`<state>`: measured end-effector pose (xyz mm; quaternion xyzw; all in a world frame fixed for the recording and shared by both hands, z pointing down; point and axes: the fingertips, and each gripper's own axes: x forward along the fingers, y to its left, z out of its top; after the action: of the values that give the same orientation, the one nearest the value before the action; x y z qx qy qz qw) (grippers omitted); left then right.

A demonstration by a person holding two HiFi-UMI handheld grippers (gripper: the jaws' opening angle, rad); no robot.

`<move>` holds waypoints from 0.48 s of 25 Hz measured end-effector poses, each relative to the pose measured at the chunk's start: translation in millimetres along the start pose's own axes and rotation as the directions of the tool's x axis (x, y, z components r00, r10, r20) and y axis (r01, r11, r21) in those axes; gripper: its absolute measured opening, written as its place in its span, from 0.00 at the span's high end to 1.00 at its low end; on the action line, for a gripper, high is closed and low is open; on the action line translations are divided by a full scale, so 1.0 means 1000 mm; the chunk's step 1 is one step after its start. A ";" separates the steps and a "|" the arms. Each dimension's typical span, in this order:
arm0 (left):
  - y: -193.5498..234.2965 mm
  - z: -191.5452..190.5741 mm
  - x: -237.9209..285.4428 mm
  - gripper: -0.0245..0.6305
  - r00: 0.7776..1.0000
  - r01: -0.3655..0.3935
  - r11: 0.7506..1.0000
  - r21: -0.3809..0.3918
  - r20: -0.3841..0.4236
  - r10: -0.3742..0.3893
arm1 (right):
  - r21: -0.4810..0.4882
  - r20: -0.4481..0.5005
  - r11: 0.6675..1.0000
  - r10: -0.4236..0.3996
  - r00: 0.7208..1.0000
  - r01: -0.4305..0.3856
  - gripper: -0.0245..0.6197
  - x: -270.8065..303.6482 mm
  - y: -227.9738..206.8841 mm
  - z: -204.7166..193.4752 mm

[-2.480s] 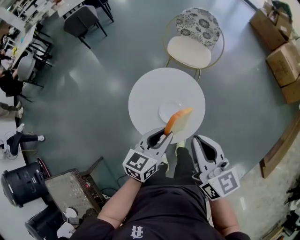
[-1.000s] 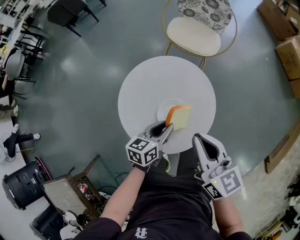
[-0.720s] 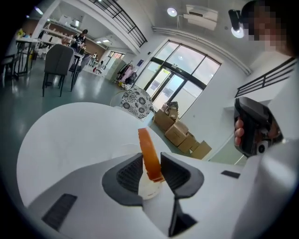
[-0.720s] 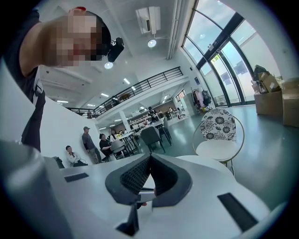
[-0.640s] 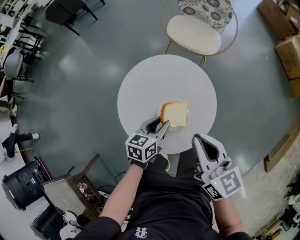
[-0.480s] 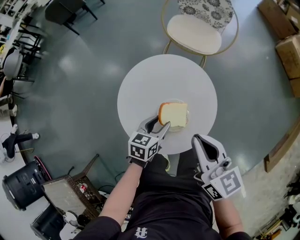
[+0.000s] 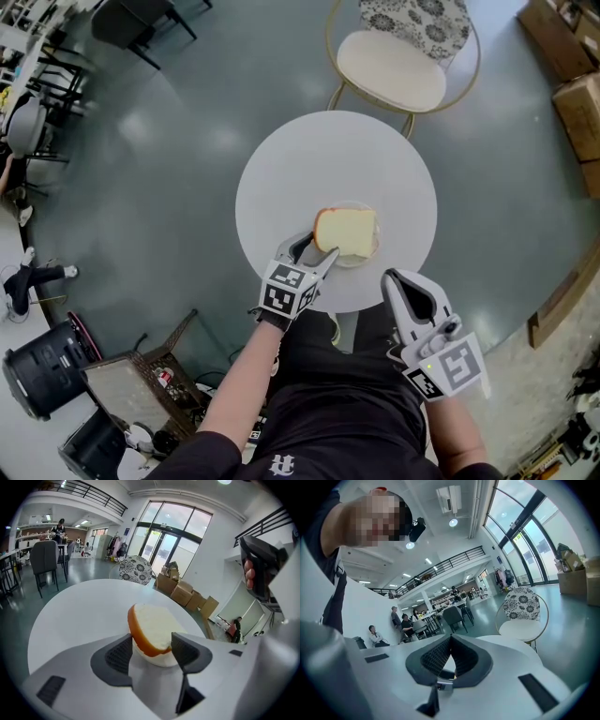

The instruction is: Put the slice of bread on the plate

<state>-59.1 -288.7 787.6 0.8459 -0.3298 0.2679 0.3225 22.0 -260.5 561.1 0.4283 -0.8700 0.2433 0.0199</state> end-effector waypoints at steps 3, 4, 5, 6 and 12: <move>0.004 -0.003 0.003 0.58 1.000 0.011 1.000 -0.002 -0.027 -0.011 | -0.002 0.007 1.000 0.001 1.000 -0.001 0.96 0.001 -0.003 0.000; 0.005 -0.004 0.004 0.57 0.999 0.015 1.000 -0.002 -0.040 -0.015 | -0.002 0.009 1.000 0.002 1.000 -0.002 0.96 0.002 -0.003 0.000; 0.005 -0.006 0.005 0.55 0.998 0.022 1.000 0.000 -0.055 -0.022 | -0.002 0.011 1.000 0.003 1.000 -0.003 0.96 0.002 -0.004 0.000; 0.005 -0.009 0.006 0.54 0.997 0.030 1.000 0.003 -0.073 -0.030 | -0.002 0.013 1.000 0.004 1.000 -0.004 0.96 0.002 -0.004 0.000; 0.005 -0.017 0.005 0.48 0.991 0.058 0.998 0.001 -0.118 -0.058 | -0.006 0.017 1.000 0.013 1.000 -0.013 0.96 0.001 -0.005 0.004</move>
<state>-63.8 -281.5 803.4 0.8386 -0.2849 0.3085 0.3470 26.1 -265.2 559.7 0.4247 -0.8736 0.2374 0.0123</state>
